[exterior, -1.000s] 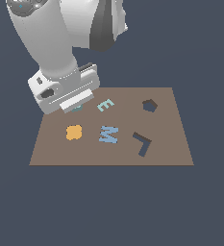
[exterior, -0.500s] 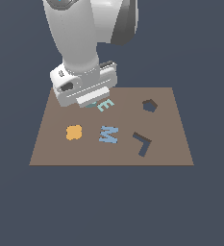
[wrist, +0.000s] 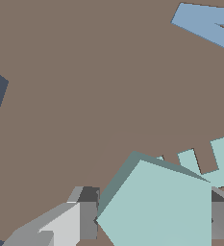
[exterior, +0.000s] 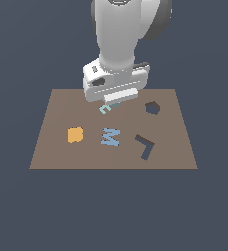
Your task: Insert a designated object into the corresponding slot on a board.
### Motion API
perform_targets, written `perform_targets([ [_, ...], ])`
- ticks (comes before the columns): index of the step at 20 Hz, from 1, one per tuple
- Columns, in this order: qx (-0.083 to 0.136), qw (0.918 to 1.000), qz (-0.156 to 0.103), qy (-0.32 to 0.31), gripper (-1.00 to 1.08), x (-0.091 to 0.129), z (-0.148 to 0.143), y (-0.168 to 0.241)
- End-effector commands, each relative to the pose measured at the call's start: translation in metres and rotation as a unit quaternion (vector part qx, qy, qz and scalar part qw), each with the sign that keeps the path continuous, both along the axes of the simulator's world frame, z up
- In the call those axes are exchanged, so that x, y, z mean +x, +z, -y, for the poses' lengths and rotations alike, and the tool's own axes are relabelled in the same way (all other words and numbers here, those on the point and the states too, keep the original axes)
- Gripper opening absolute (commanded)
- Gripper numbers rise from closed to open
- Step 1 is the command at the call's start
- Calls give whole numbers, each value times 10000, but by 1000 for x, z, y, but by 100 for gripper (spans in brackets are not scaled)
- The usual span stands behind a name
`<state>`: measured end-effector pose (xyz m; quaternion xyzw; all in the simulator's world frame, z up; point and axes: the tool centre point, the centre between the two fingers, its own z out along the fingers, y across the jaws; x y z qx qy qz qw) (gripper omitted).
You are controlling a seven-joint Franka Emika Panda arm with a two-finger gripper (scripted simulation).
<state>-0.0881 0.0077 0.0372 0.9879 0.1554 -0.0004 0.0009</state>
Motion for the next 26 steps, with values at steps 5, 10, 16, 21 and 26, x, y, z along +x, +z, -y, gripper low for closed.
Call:
perform_targets([
  [5, -3, 9981, 4, -614, -100, 2, -55, 2],
  [10, -5, 9952, 5, -983, -100, 8, -88, 2],
  [16, -7, 9914, 5, -1310, -100, 16, -117, 3],
  [21, -8, 9890, 5, -1481, -100, 21, -131, 3],
  [26, -8, 9879, 5, -1553, -100, 24, -137, 3],
])
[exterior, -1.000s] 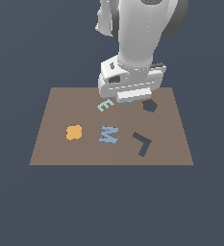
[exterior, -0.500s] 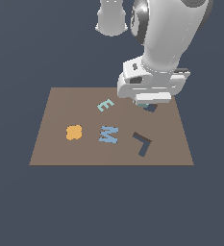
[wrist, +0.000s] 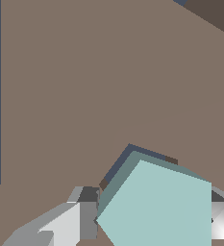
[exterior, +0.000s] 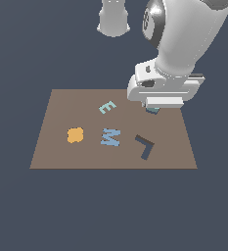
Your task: Insert a designated object into the corresponding slot on a board.
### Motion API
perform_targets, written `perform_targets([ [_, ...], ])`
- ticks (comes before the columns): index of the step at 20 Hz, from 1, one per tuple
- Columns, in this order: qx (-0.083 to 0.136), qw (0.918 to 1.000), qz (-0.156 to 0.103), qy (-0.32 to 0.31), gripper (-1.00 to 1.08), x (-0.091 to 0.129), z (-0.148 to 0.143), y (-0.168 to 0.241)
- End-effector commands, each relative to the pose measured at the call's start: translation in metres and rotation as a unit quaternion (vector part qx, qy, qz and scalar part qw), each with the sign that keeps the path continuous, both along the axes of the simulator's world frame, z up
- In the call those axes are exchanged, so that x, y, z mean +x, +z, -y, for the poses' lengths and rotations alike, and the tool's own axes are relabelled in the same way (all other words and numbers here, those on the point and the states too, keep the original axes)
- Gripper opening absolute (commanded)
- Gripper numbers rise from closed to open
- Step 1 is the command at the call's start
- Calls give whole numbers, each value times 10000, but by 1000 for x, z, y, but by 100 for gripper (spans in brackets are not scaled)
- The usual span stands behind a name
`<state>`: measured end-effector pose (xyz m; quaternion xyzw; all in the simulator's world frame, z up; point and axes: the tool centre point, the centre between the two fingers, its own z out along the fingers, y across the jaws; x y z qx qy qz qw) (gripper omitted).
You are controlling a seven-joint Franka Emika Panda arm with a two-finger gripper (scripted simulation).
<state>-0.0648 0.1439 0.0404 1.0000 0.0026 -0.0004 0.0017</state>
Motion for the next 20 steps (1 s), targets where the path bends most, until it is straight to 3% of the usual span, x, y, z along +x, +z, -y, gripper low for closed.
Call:
perform_targets([
  [1, -1, 10000, 1, -28, -100, 1, -1, 0],
  [10, -6, 10000, -2, -33, -100, 2, -1, -10],
  [11, -6, 10000, -2, -33, 100, 2, -1, -10],
  [20, -6, 10000, -2, -33, 100, 2, -1, -10],
])
